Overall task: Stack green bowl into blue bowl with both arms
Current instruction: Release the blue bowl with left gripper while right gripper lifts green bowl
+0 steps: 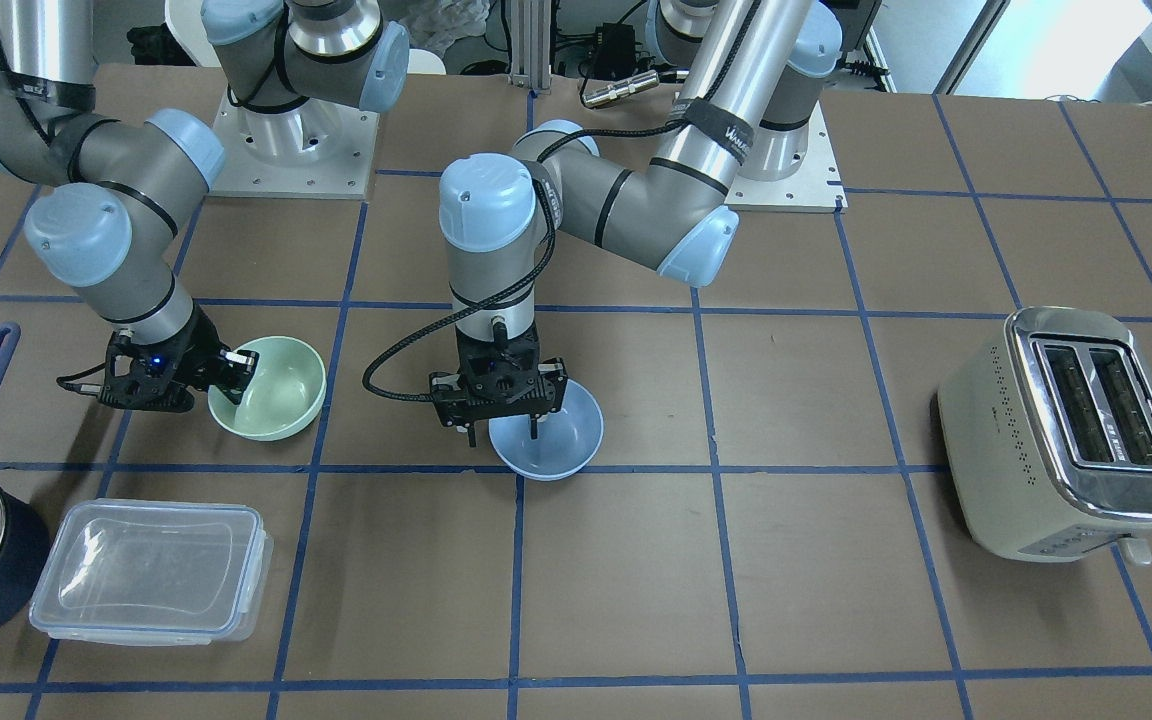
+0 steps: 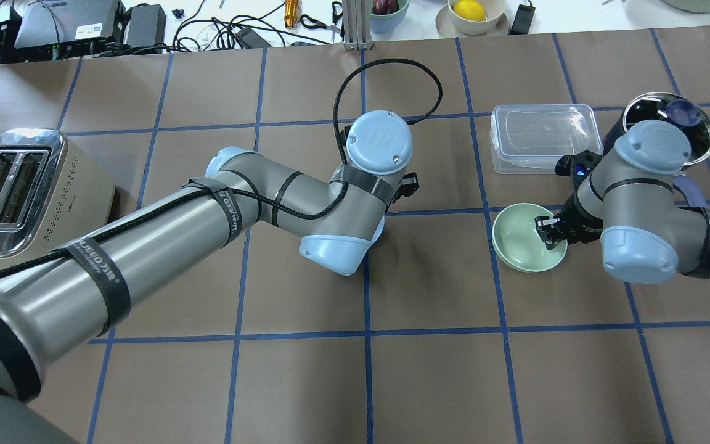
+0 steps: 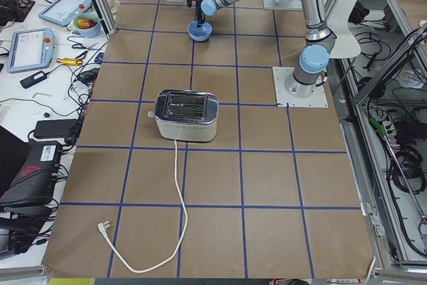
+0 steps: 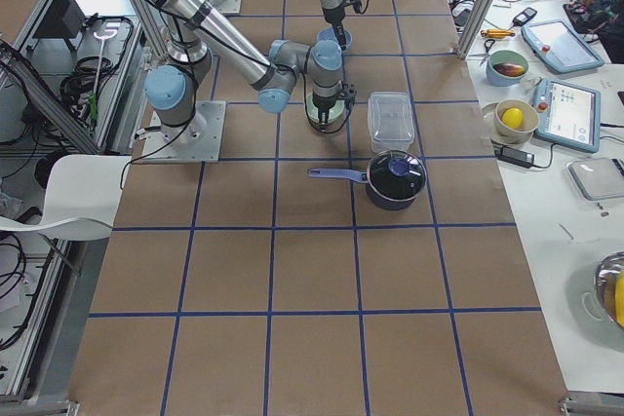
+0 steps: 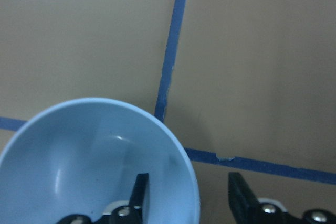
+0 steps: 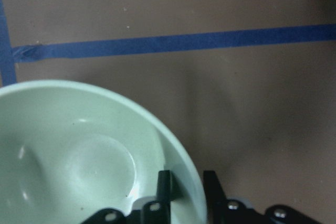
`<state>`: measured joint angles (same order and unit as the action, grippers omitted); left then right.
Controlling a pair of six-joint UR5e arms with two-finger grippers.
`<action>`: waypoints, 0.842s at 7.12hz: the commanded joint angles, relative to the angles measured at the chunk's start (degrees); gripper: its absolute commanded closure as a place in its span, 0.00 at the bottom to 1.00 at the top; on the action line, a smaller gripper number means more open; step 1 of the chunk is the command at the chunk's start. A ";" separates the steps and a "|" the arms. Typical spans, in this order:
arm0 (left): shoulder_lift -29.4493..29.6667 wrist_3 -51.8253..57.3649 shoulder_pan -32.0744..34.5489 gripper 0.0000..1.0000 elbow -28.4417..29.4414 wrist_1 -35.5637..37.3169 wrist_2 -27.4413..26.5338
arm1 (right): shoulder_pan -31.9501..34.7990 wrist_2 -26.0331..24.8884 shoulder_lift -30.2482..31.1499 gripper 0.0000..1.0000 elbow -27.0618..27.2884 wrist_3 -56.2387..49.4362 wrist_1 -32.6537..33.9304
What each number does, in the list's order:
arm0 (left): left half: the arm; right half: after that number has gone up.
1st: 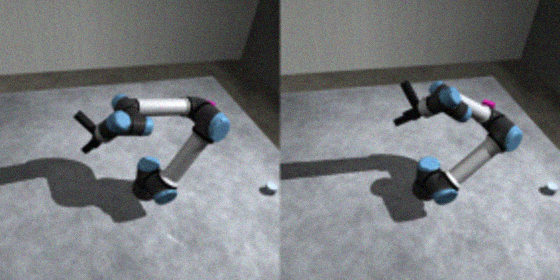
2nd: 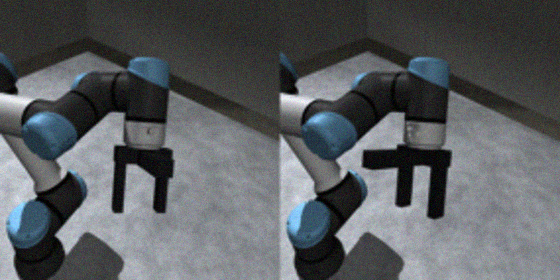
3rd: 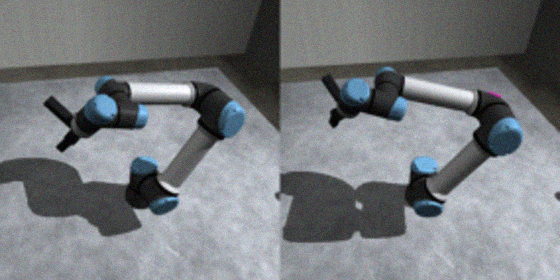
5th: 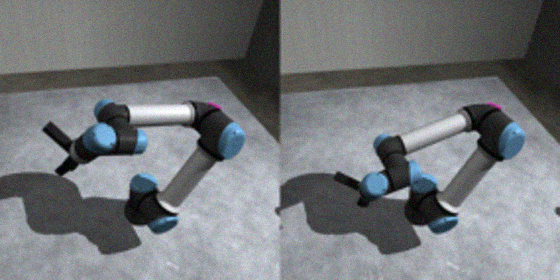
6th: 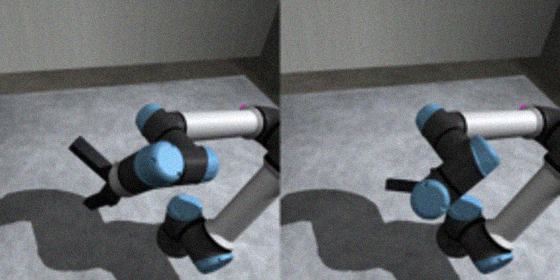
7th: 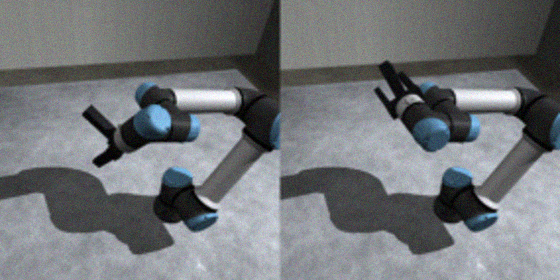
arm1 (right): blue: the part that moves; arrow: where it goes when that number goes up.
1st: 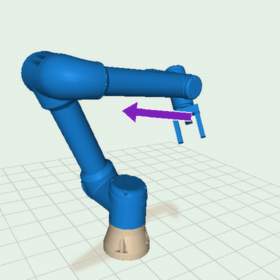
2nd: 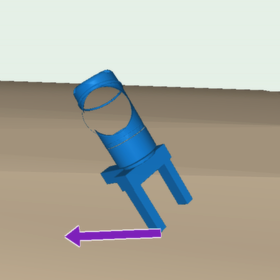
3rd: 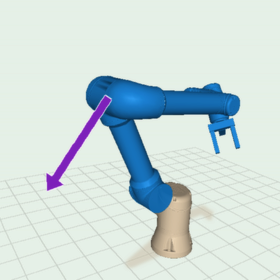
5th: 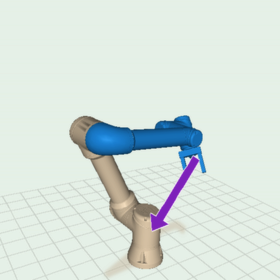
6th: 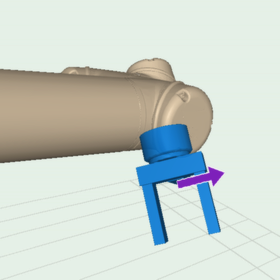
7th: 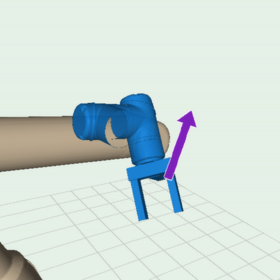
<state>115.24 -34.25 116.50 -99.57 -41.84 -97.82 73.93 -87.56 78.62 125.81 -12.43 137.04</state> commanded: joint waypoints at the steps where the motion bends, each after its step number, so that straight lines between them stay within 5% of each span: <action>1: -7.10 10.12 -7.30 0.00 -1.84 -6.11 0.00 | 0.25 3.52 0.13 1.00 -1.96 0.04 -1.59; 4: -19.83 31.38 -20.22 0.00 -1.77 -22.10 0.70 | 3.66 13.35 0.39 1.00 -13.35 7.01 -16.49; 6: -26.79 41.16 -28.75 0.00 0.41 -32.63 1.23 | 13.04 13.56 -0.31 1.00 -19.26 22.19 -17.78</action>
<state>92.55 1.53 92.78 -100.60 -67.62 -97.01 81.79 -74.62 78.72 110.04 0.83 120.36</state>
